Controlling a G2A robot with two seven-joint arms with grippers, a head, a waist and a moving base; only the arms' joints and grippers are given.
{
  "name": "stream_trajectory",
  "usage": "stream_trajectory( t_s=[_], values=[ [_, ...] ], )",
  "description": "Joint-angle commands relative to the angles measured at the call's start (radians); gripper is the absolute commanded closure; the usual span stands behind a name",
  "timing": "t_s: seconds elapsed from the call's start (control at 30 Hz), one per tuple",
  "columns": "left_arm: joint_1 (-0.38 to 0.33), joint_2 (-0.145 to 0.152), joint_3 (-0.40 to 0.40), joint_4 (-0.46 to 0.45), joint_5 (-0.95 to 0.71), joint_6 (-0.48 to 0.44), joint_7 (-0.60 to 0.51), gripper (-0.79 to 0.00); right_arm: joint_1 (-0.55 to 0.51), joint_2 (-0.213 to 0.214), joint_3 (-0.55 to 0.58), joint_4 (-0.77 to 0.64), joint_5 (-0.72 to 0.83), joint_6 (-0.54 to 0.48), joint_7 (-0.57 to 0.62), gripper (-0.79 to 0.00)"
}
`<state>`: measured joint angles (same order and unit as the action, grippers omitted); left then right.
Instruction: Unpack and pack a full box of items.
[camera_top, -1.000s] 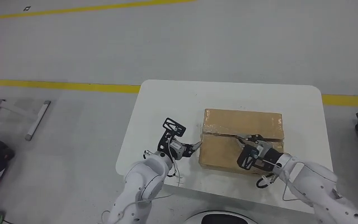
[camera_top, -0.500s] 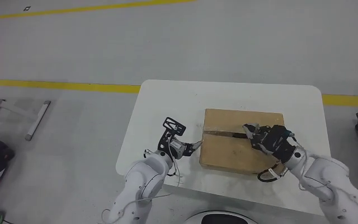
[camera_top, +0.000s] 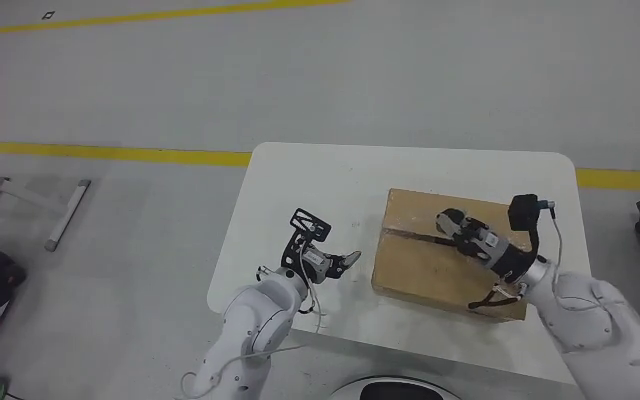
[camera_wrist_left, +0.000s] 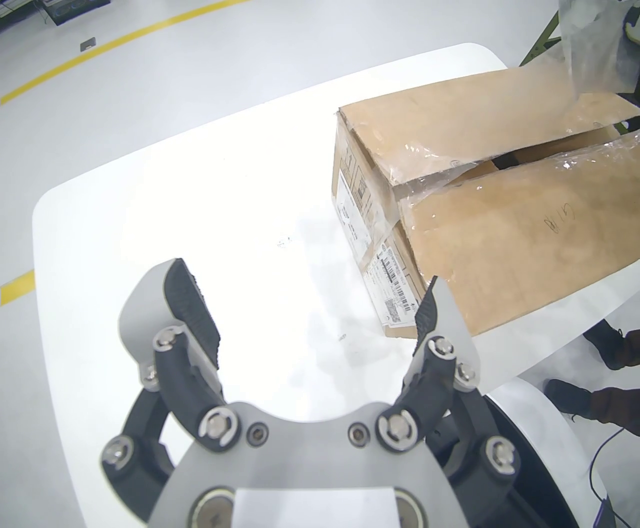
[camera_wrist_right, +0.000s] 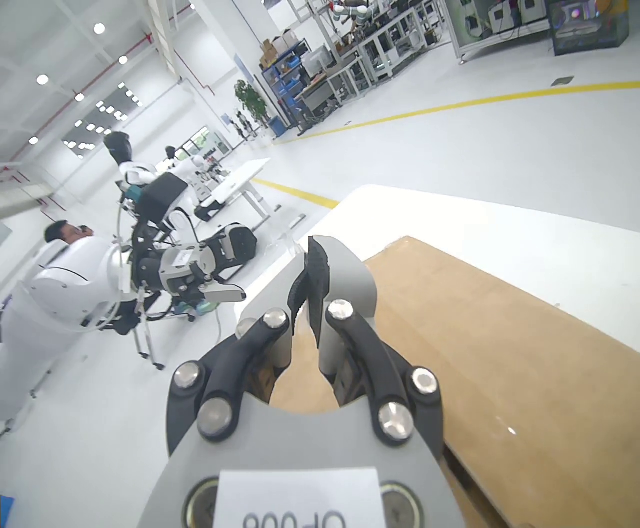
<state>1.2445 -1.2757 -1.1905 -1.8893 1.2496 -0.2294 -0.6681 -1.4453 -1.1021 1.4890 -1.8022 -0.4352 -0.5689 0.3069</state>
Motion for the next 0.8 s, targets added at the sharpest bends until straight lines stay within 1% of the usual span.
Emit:
stream_trajectory(
  t_s=[0.0,0.27,0.33,0.47,0.57,0.63,0.7,0.77],
  values=[
    [0.000,0.001,0.000,0.001,-0.001,-0.002,-0.002,-0.785,0.011,0.000,-0.007,-0.004,0.054,0.003,0.021,0.000],
    [0.001,0.003,0.002,0.001,-0.016,-0.017,-0.008,-0.785,0.085,-0.009,-0.072,0.001,0.244,0.045,0.079,0.000],
    [0.003,0.004,0.001,-0.003,-0.017,-0.020,-0.010,-0.785,0.107,-0.010,-0.086,0.006,0.262,0.062,0.098,0.000],
    [0.007,0.005,-0.004,-0.003,-0.017,-0.016,-0.008,-0.785,0.138,-0.014,-0.117,0.002,0.262,0.087,0.111,0.000],
    [0.009,0.006,-0.006,-0.006,-0.016,-0.012,-0.006,-0.785,0.137,-0.015,-0.120,-0.006,0.241,0.097,0.105,0.000],
    [0.011,0.007,-0.007,-0.008,-0.015,-0.008,-0.005,-0.785,0.117,-0.012,-0.104,-0.013,0.196,0.105,0.095,0.000],
    [0.012,0.007,-0.008,-0.011,-0.017,-0.006,-0.003,-0.785,0.079,-0.010,-0.083,-0.021,0.195,0.113,0.074,0.000],
    [0.013,0.008,-0.011,-0.011,-0.017,-0.004,-0.002,-0.785,0.040,-0.006,-0.053,-0.036,0.152,0.126,0.065,0.000]
  ],
)
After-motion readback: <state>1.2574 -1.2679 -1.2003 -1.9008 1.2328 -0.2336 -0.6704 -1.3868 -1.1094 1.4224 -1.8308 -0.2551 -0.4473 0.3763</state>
